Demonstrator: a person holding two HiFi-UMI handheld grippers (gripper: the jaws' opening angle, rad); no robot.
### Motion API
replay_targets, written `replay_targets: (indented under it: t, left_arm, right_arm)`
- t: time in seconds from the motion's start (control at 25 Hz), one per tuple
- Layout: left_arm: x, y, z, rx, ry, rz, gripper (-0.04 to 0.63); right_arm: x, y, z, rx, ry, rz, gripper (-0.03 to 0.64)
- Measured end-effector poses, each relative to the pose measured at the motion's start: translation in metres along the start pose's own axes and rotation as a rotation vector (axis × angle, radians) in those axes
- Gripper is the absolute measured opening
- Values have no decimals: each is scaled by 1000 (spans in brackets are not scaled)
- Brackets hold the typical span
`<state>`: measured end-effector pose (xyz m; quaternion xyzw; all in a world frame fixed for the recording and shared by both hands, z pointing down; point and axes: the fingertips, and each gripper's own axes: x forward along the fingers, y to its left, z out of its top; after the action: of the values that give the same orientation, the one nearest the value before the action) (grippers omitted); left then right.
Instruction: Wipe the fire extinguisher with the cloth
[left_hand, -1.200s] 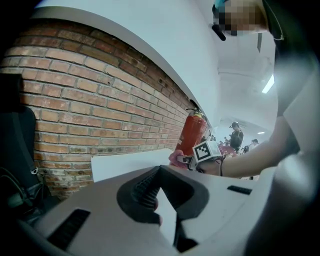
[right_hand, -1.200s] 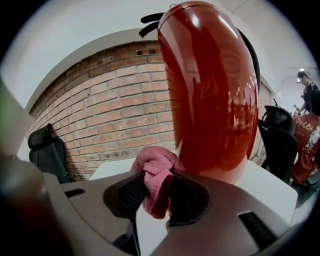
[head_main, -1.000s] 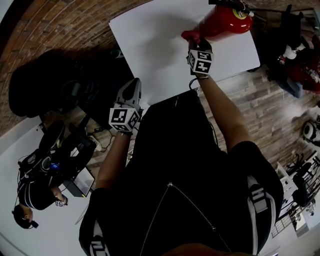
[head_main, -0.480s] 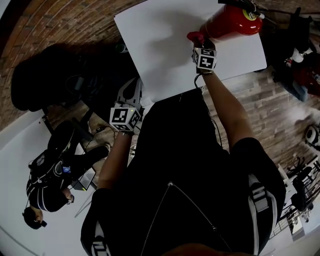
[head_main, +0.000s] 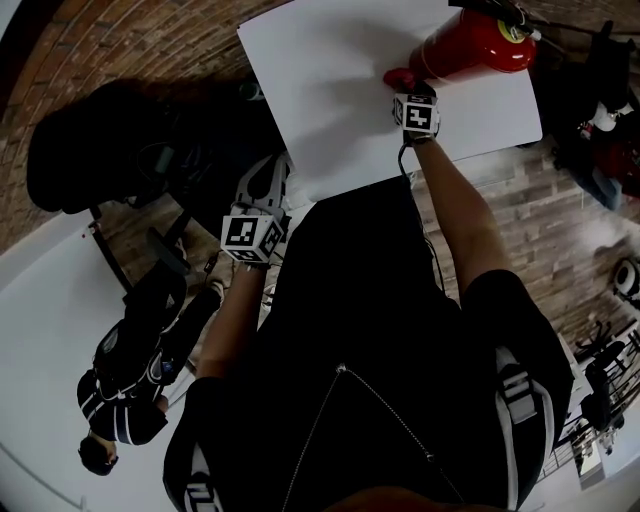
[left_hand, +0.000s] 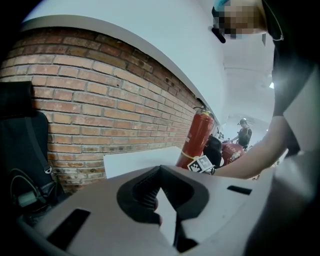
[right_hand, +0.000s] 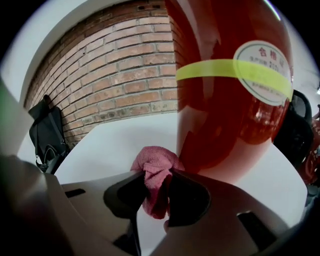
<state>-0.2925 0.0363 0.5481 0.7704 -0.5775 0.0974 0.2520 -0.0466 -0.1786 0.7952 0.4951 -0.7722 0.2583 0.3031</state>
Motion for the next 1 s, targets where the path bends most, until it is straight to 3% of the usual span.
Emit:
replay_targets:
  t: [0.24, 0.48, 1.0]
  left_arm:
    - [1, -4, 3, 7, -8, -11, 17]
    - [6, -17, 15, 18, -34, -52, 18]
    - [28, -73, 73, 63, -142, -199, 17]
  right_arm:
    - [-8, 0, 3, -8, 17, 12, 114]
    - [-56, 13, 21, -39, -46, 81, 114]
    - [-257, 25, 113, -49, -336, 145, 114]
